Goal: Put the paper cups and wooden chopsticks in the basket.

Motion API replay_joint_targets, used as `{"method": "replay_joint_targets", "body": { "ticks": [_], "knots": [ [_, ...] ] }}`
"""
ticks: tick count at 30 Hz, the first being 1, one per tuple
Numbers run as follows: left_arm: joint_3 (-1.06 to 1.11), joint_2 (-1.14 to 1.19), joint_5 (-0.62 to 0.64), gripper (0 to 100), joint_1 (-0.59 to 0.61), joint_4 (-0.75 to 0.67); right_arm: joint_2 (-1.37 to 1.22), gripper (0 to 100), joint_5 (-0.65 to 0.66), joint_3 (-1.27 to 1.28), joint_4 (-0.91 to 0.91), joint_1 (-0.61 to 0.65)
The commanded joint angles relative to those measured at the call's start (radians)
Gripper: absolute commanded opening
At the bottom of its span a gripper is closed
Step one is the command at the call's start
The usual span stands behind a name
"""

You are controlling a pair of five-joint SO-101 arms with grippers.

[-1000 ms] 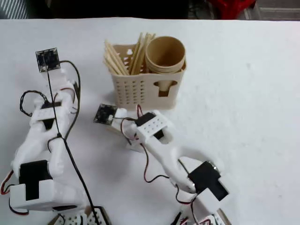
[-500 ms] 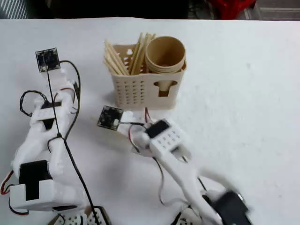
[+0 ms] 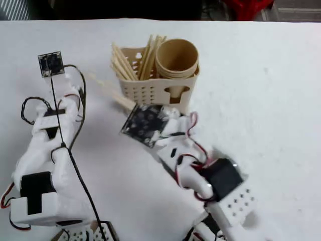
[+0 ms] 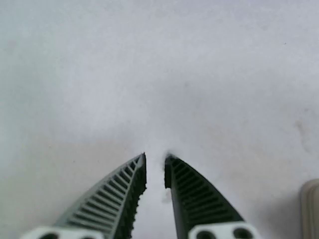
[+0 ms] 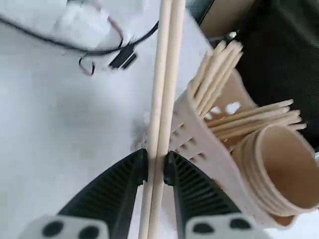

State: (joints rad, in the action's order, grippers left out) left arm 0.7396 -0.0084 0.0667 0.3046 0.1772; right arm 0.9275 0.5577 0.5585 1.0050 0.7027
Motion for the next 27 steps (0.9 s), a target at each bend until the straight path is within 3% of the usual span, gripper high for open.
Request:
{"method": "replay_joint_targets", "body": {
  "ticks": [1,7,14,17,22,27],
  "knots": [
    [-0.049,-0.004,0.002,9,-0.005,-0.005,-0.105,1.6,-0.066,-0.29,0.001,-0.01],
    [-0.048,-0.004,0.002,9,-0.008,-0.005,-0.427,1.7,-0.169,-0.595,-0.202,-0.031],
    [-0.048,-0.004,0.002,9,-0.012,-0.005,-0.722,1.7,-0.176,-0.74,-0.529,-0.084],
    [-0.049,-0.004,0.002,9,-0.013,-0.005,-0.751,1.7,-0.196,-0.727,-0.587,-0.105],
    [-0.049,-0.004,0.002,9,-0.013,-0.005,-0.723,1.6,-0.379,-0.586,-0.739,-0.17],
    [-0.049,-0.004,0.002,9,-0.013,-0.005,-0.671,1.6,-0.39,-0.316,-0.9,-0.171]
  ]
}}
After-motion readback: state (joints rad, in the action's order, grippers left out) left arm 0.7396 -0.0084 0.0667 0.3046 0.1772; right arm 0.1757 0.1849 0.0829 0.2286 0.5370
